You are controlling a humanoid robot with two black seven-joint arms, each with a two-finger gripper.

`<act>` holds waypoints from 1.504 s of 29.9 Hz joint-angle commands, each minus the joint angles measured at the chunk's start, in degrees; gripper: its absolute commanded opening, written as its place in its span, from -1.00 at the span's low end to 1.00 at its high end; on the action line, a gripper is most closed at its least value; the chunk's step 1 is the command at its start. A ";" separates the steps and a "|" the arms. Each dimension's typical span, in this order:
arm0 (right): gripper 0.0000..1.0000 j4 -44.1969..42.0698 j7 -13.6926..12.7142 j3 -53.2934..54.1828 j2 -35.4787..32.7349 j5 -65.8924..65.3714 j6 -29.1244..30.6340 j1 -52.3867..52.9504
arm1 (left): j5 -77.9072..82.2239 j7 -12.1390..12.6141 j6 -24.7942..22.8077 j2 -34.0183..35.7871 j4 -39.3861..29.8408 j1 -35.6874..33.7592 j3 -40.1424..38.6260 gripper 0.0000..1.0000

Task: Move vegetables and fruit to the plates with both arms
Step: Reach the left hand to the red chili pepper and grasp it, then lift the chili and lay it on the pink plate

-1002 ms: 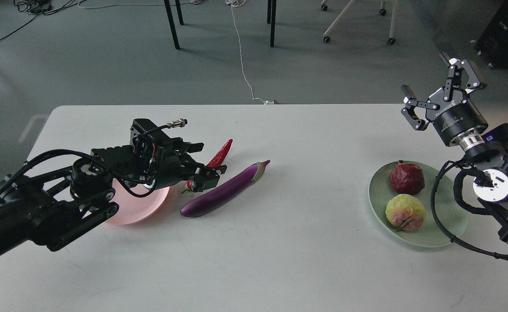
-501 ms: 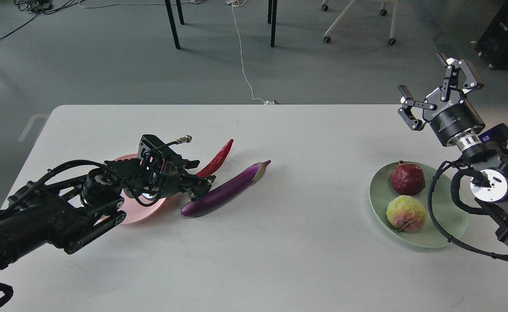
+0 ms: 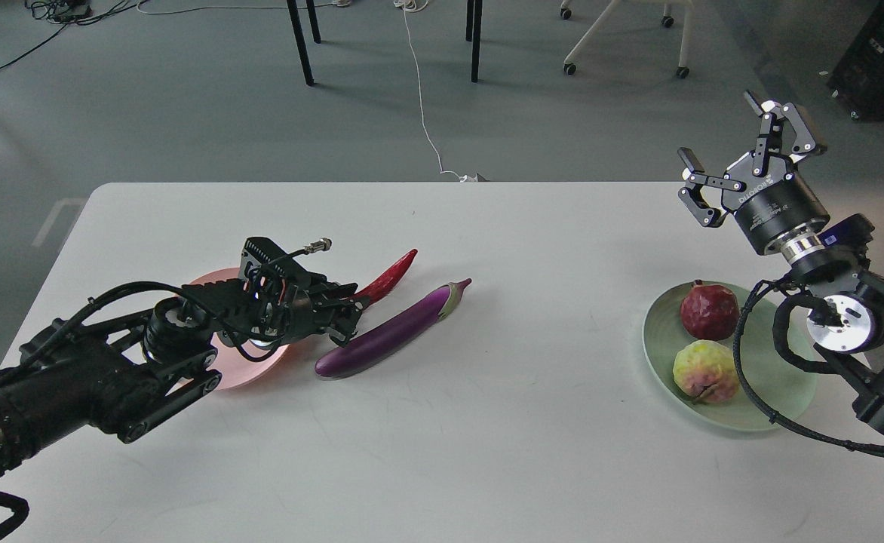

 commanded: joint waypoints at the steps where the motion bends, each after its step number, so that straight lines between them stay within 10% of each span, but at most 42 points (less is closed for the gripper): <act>1: 0.98 0.08 0.00 -0.09 0.17 0.00 -0.07 -0.04 | -0.28 -0.08 0.01 0.08 -0.68 -0.61 -0.21 -0.70; 13: 0.98 0.08 0.00 -0.09 0.25 0.00 -0.07 0.75 | -8.36 0.01 0.01 22.55 -22.90 -2.64 -1.71 -0.75; 19: 0.98 -0.01 0.00 -0.09 0.69 0.00 -0.07 0.49 | -9.33 -4.56 2.82 34.18 -24.68 2.62 -1.00 -0.72; 27: 0.98 0.26 0.00 -0.09 2.10 -0.09 -0.16 0.84 | -10.74 -4.57 5.89 33.14 -20.38 9.14 -1.00 -0.52; 33: 0.98 0.52 0.00 -0.18 1.22 -0.09 -0.07 0.75 | -10.74 -4.92 6.95 31.02 -17.73 9.14 -0.91 0.64; 45: 0.98 0.61 0.00 -0.18 0.96 -0.09 0.10 0.05 | -11.09 -4.13 6.25 22.51 -20.99 -1.40 -1.18 0.71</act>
